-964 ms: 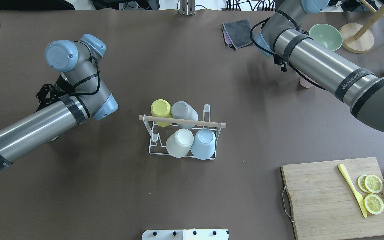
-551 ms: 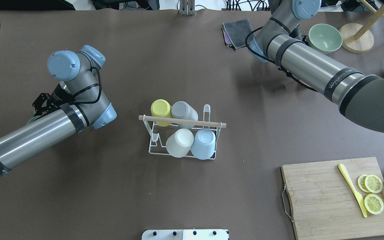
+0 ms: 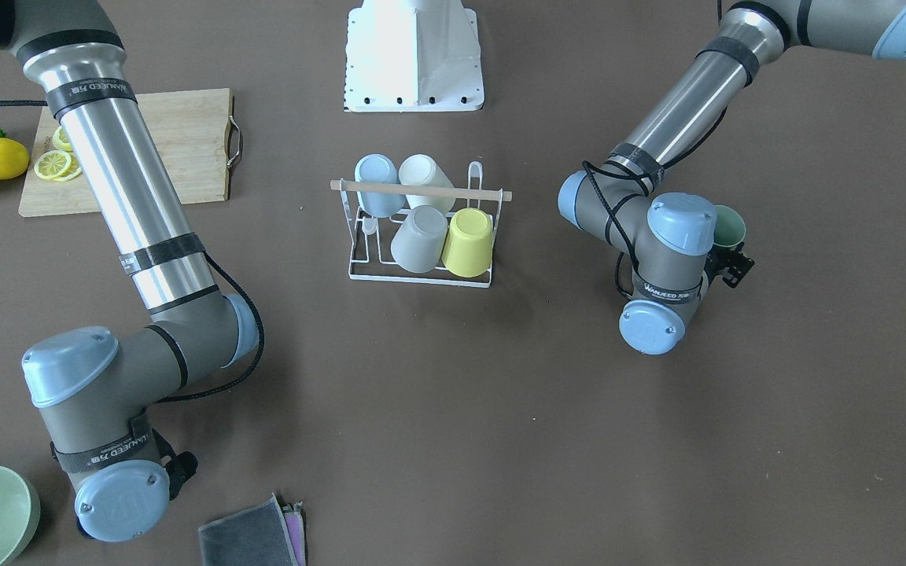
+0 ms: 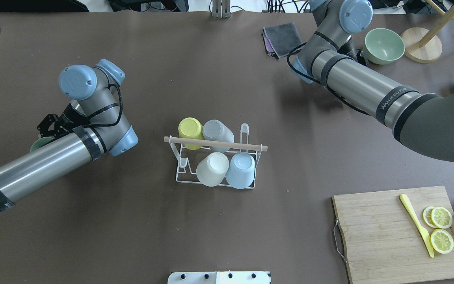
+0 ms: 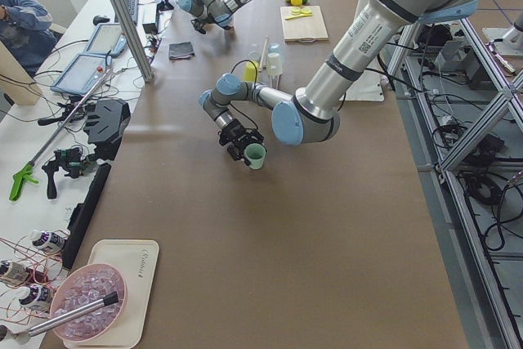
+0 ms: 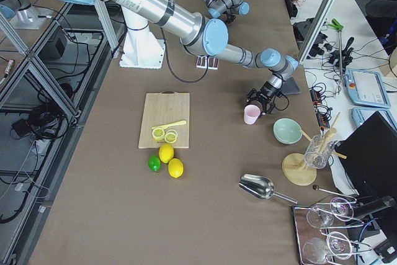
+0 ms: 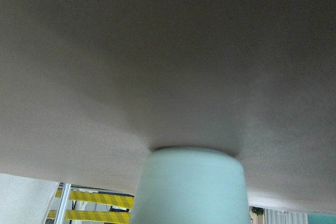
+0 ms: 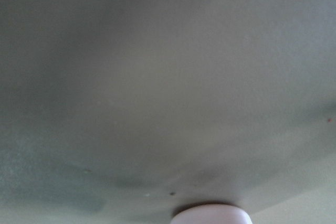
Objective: Place cup on cup holder
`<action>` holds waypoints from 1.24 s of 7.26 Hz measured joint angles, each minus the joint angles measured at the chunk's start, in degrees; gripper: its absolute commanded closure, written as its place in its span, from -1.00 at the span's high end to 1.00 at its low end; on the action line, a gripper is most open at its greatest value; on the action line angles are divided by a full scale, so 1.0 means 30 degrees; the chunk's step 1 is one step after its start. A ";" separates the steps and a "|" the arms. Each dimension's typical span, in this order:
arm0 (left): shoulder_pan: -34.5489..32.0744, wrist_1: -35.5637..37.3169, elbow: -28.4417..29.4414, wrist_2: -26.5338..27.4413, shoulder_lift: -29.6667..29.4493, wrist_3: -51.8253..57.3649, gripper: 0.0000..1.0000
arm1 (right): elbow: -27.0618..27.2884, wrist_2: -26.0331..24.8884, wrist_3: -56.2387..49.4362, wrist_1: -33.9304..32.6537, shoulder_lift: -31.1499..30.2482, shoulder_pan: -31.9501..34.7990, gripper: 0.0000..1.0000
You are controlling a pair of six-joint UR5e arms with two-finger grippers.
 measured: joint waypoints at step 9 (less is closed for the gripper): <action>0.0162 0.0821 0.0332 0.1394 -0.0319 0.0751 0.95 | -0.0971 -0.0542 -0.1519 0.0217 0.0097 -0.0058 1.00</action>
